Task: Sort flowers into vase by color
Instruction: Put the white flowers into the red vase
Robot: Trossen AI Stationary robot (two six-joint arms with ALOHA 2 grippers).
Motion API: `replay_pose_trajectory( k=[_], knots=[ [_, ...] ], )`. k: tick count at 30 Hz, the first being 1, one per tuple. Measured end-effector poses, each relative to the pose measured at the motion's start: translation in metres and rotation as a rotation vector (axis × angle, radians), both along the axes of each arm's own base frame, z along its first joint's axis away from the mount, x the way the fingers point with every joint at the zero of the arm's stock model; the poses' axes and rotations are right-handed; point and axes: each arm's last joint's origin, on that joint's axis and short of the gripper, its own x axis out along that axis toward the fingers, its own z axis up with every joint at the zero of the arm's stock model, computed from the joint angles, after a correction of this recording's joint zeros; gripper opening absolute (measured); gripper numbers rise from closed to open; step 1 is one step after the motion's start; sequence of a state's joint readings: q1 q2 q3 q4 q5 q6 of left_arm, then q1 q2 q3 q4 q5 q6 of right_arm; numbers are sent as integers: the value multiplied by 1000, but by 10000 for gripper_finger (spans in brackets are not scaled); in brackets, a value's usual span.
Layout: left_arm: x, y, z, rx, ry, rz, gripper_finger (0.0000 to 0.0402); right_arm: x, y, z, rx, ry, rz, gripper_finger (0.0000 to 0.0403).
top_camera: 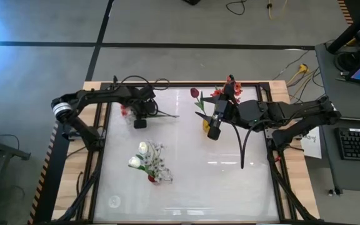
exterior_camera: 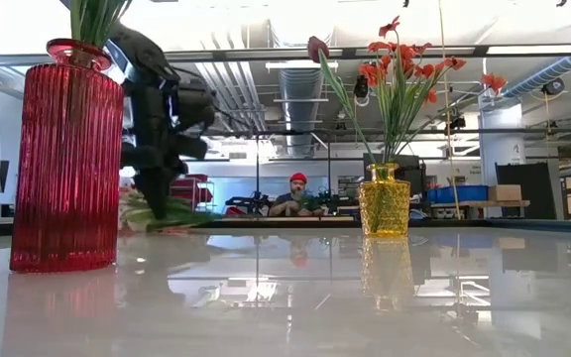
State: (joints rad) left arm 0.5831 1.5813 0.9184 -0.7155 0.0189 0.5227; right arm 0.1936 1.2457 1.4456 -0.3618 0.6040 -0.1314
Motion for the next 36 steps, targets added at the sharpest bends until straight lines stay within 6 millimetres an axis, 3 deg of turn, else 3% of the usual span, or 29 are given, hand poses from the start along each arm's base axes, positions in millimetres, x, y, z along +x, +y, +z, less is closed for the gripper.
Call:
replay_pose_trajectory(
  k=[7,20,31,36],
  knots=[
    [-10,-7,35,73,-124,-1,1,0,0,0,0,0,0,233],
    [-46,-34,115,183,-534,-45,0,0,0,0,0,0,0,233],
    [-70,-50,182,416,-1035,-137,0,1,-3,1,-35,3,-4,233],
    [-70,-55,199,362,-1229,-229,0,3,-4,9,-67,-53,28,233]
  ],
)
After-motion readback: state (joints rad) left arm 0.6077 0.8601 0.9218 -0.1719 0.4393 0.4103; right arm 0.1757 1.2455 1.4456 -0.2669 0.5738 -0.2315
